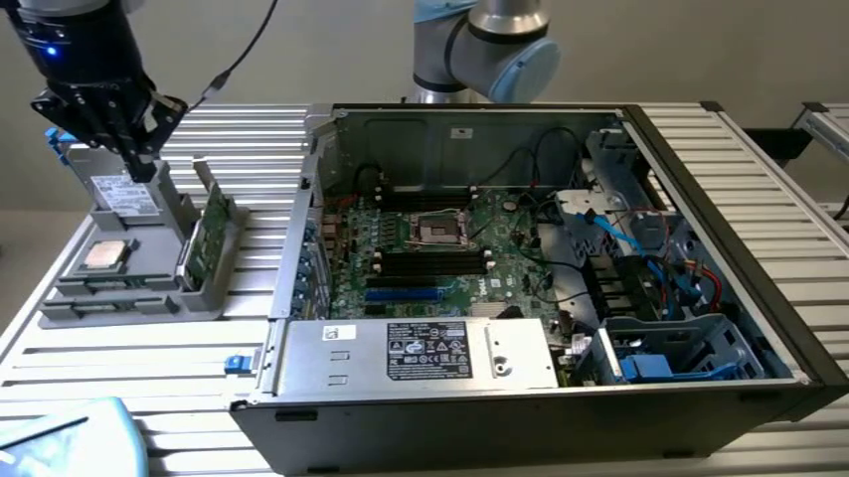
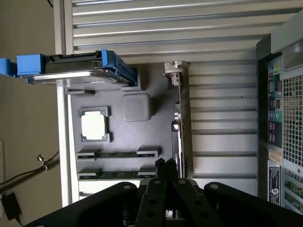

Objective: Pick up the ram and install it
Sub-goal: 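Reach for the ram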

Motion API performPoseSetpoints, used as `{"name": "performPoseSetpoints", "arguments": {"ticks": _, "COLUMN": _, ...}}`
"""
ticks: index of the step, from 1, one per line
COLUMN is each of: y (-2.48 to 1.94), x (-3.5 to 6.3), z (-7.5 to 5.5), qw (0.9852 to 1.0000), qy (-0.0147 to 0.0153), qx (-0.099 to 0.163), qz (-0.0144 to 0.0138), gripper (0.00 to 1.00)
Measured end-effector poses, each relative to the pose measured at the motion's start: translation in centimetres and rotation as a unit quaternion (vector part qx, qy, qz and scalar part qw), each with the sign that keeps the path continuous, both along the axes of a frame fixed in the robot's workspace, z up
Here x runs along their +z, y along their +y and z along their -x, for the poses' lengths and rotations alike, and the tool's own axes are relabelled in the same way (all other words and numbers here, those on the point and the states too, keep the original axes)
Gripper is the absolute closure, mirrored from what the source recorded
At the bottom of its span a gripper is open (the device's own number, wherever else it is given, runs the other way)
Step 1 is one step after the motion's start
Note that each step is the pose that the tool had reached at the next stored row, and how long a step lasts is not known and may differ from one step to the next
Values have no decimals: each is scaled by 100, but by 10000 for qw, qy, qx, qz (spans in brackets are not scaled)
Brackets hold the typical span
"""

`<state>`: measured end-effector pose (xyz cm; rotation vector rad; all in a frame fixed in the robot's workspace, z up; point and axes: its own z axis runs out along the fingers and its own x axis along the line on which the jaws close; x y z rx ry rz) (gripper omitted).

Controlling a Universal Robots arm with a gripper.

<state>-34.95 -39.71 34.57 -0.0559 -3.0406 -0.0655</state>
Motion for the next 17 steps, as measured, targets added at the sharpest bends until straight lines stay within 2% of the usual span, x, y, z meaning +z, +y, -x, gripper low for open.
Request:
{"name": "performPoseSetpoints", "arguments": {"ticks": 8, "y": -4, "x": -105, "z": 220, "qw": 10000, "qy": 28, "qx": 69, "qz": 0, "gripper": 89}}
{"name": "performPoseSetpoints", "arguments": {"ticks": 11, "y": -26, "x": -141, "z": 293, "qw": 10000, "qy": 39, "qx": 84, "qz": 0, "gripper": 89}}
{"name": "performPoseSetpoints", "arguments": {"ticks": 17, "y": -40, "x": -171, "z": 518, "qw": 9999, "qy": 47, "qx": 92, "qz": 1, "gripper": 89}}
